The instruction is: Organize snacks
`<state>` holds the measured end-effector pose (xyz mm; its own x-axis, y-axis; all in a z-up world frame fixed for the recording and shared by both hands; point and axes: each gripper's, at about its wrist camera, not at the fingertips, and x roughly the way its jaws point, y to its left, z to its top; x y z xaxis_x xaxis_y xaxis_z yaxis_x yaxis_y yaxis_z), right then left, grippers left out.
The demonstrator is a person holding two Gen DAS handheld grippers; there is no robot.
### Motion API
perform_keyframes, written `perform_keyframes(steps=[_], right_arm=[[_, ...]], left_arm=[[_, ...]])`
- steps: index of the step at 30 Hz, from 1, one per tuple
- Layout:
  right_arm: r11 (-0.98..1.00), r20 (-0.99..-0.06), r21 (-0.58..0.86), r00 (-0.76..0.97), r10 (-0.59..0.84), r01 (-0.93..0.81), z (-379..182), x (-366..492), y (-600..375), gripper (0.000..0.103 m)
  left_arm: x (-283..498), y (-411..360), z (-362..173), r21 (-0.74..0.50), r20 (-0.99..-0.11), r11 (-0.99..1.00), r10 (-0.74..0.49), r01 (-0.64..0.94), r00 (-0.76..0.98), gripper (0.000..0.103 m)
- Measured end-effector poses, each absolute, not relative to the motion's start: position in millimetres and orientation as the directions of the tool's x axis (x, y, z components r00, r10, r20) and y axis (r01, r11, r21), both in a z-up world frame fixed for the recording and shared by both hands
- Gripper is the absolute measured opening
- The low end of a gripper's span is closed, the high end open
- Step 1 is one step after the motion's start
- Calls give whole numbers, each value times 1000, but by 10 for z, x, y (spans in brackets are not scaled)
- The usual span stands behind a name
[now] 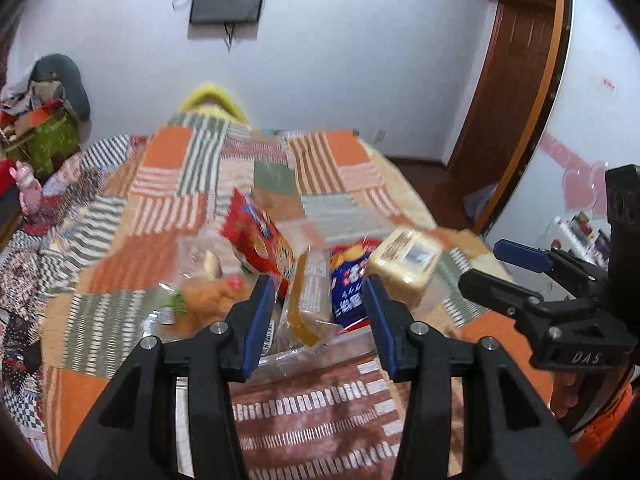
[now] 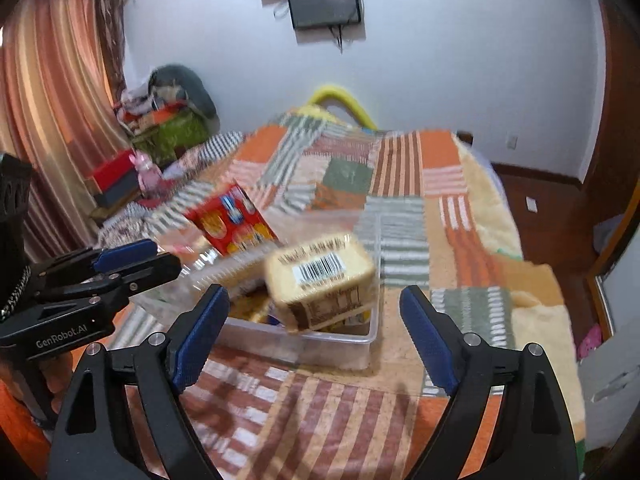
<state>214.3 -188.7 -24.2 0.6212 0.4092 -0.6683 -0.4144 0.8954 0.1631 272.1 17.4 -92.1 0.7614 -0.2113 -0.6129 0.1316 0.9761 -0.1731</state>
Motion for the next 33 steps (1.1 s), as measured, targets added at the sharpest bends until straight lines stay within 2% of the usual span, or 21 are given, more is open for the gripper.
perform_keyframes(steps=[8,16,20,24,33], right_arm=[[881,-509,168,726,462,-442,510,1550,-1996,86],[872,-379,155,787,487,-465,952,975,-2042,86],[874,-341,134,806,484,-468,1009,784,-2013,92],[884,-310,108,830,464,-454,1010,652,-1972,103],[895,-312,106,840,444,-434,977,544,-1957,103]], left_arm=[[1909,186,-125,-122,-435,987,-145,102,889,46],[1210,123,288,-71,-290,997,-63,44,955,66],[988,96,355,-63,-255,998,-43,28,966,72],[875,87,359,-57,-243,998,-34,21,970,84],[705,71,336,-47,-233,999,-32,21,972,97]])
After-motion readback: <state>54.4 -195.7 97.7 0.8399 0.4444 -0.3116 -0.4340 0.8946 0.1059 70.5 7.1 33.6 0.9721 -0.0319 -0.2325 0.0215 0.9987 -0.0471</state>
